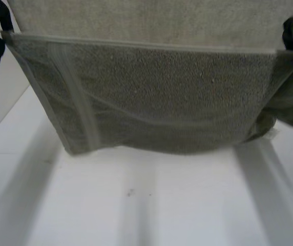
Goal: Fold the laundry
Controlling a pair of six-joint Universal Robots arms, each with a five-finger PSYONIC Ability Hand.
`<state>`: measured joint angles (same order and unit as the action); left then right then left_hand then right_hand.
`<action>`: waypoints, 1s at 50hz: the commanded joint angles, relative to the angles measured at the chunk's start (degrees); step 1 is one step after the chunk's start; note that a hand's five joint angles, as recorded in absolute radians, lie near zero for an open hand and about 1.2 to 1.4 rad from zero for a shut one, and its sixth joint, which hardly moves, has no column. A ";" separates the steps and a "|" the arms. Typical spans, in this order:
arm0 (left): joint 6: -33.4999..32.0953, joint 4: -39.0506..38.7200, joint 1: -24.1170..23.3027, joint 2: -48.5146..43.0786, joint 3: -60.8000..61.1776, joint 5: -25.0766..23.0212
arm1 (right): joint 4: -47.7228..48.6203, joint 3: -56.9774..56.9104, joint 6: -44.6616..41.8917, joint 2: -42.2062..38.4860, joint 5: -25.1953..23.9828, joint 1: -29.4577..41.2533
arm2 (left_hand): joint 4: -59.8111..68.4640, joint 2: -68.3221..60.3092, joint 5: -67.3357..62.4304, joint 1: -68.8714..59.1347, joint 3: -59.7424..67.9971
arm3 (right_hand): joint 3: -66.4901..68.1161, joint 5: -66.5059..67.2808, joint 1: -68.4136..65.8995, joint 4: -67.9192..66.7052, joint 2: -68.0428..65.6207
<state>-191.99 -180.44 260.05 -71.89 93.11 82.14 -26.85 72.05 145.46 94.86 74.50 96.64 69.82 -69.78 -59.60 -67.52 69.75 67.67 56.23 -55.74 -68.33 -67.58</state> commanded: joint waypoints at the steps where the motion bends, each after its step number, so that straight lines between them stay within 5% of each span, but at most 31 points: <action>1: -3.81 1.59 -0.33 -11.57 -0.65 0.04 | -0.05 0.02 -2.46 -10.84 0.82 3.56 | 10.18 -10.22 -10.40 -12.48 10.25 | 12.33 13.77 -24.26 -11.67 -12.42; 9: -9.37 -0.44 -3.41 -29.36 -10.49 0.92 | 9.58 -11.81 -5.89 -30.32 10.11 9.17 | 10.18 -10.22 -10.40 -12.48 10.25 | 12.33 13.77 -24.26 -11.67 -12.42; 12: -9.72 -1.22 -7.97 -41.11 -29.59 3.54 | 18.88 -18.49 -6.24 -34.46 14.24 11.02 | 10.18 -10.22 -10.40 -12.48 10.25 | 12.33 13.77 -24.26 -11.67 -12.42; 15: -9.28 -1.49 -8.15 -43.16 -35.63 5.05 | 29.16 -23.51 -6.68 -35.88 18.11 11.38 | 10.18 -10.22 -10.40 -12.48 10.25 | 12.33 13.77 -24.26 -11.67 -12.42; 20: -6.13 -3.77 -9.99 -45.36 -48.72 8.92 | 33.27 -24.69 -7.56 -34.75 19.80 12.78 | 10.18 -10.22 -10.40 -12.48 10.25 | 12.33 13.77 -24.26 -11.67 -12.42; 24: -2.95 -4.13 -12.11 -43.42 -46.18 9.27 | 32.12 -20.81 -7.65 -32.63 19.63 15.51 | 10.18 -10.22 -10.40 -12.48 10.25 | 12.33 13.77 -24.26 -11.67 -12.42; 25: -0.95 -4.04 -12.54 -41.94 -42.70 9.09 | 32.21 -17.42 -7.65 -31.16 19.19 16.99 | -5.78 5.75 5.56 3.48 -5.71 | 12.33 13.77 -24.26 -11.67 -12.42; 26: -0.93 -4.04 -12.55 -41.93 -42.66 9.09 | 32.64 -13.47 -7.65 -29.40 19.19 17.61 | -5.94 5.91 5.72 3.64 -5.87 | 12.33 13.77 -24.26 -11.67 -12.42; 27: 0.90 -4.21 -12.64 -40.71 -38.31 9.01 | 32.65 -13.43 -7.65 -29.38 19.19 17.62 | -45.41 45.38 45.19 43.11 -45.34 | 12.33 13.77 -24.26 -11.67 -12.42; 28: 2.66 -4.39 -12.81 -39.65 -33.83 8.92 | 32.91 -9.95 -7.47 -27.56 19.27 17.97 | -59.82 59.78 59.60 57.52 -59.75 | 12.33 13.77 -24.26 -11.67 -12.42; 37: 7.95 -4.21 -14.39 -39.20 -22.01 8.65 | 34.32 -0.16 -7.56 -22.97 19.19 19.03 | -59.43 59.40 59.22 57.13 -59.36 | 12.33 13.77 -24.26 -11.67 -12.42; 50: 29.20 -2.46 -23.96 -42.09 -20.95 8.48 | 32.91 1.25 -7.82 -9.80 20.07 21.66 | -43.15 43.12 42.93 40.85 -43.08 | 12.33 13.77 -24.26 -11.67 -12.42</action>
<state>-170.90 -184.05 240.38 -111.93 73.52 90.84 7.02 73.88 137.78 79.42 94.22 117.27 13.93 -13.89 -4.09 -14.11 13.91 67.92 56.49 -55.74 -68.38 -67.58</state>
